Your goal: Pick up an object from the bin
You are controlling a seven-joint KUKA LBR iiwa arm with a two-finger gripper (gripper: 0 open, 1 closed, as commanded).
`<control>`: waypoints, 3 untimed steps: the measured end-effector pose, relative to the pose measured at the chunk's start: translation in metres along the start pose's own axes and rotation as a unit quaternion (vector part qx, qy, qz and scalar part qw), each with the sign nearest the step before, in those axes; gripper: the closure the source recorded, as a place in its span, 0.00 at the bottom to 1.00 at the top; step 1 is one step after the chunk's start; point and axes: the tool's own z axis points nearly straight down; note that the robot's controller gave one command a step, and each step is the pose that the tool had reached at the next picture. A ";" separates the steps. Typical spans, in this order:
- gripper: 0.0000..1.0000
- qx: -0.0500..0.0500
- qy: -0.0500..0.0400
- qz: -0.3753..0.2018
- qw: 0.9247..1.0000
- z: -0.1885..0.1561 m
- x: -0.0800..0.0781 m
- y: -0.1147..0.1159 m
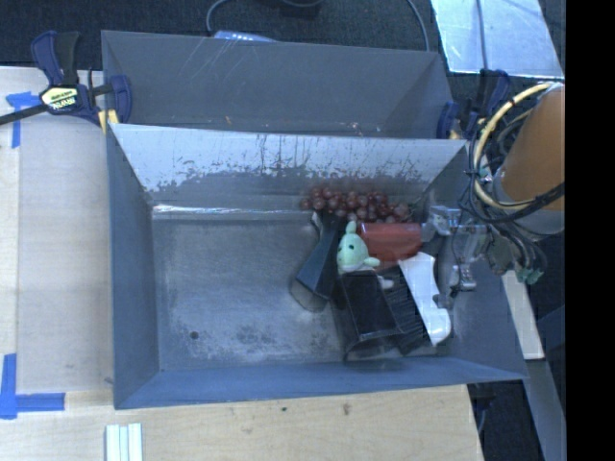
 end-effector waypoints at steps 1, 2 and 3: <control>0.00 0.001 -0.004 -0.001 1.000 -0.005 -0.002 0.001; 0.00 0.000 -0.001 0.003 1.000 -0.055 -0.016 0.006; 0.00 0.002 -0.013 0.011 1.000 -0.042 -0.037 0.001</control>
Offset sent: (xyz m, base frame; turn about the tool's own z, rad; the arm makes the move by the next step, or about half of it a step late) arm 0.0563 0.0196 0.1882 0.0224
